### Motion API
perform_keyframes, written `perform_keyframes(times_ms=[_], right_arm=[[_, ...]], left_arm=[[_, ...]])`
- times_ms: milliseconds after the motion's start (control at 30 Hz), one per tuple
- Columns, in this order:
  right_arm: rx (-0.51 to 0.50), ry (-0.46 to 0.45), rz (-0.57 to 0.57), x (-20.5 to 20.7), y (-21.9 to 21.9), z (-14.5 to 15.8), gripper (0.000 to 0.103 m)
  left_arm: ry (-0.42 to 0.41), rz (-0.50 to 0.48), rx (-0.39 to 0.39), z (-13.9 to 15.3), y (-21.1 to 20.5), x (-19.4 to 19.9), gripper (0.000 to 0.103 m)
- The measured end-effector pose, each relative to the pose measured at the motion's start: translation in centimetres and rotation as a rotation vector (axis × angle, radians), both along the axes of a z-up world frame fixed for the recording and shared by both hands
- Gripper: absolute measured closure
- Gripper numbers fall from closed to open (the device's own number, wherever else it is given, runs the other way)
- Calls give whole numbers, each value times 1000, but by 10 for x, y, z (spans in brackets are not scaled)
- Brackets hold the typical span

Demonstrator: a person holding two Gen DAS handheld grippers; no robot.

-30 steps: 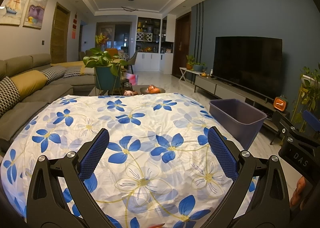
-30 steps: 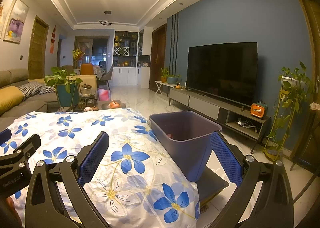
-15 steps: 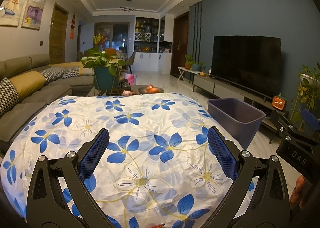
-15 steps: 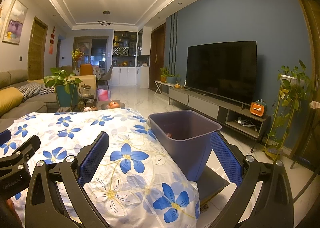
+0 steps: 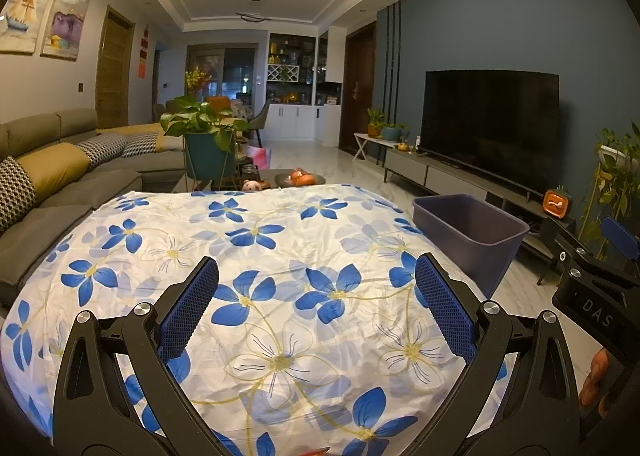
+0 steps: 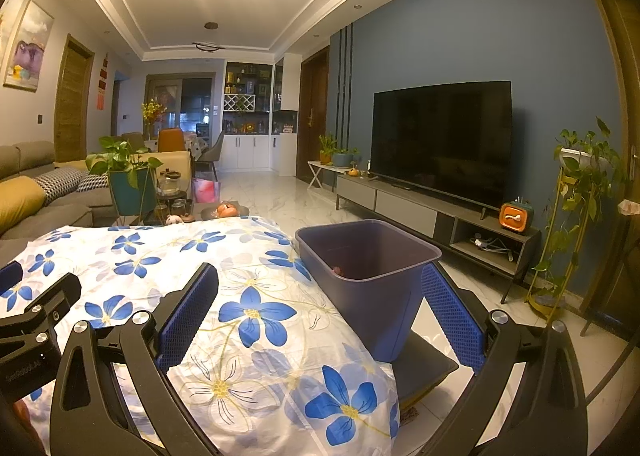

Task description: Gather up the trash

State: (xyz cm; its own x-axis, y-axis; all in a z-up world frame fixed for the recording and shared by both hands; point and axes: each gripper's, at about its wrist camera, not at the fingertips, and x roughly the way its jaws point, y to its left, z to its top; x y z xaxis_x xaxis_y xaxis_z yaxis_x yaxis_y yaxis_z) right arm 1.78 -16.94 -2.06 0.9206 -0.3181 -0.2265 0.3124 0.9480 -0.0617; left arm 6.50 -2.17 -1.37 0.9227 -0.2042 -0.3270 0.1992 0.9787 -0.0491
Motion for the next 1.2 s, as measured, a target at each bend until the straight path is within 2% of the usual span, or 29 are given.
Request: perform_keyframes(times_ms=[1200], right_arm=[[8,-4,-4,-5,-3,-1,5]], left_arm=[[6,-21,-1,-1,-7,-3,6]])
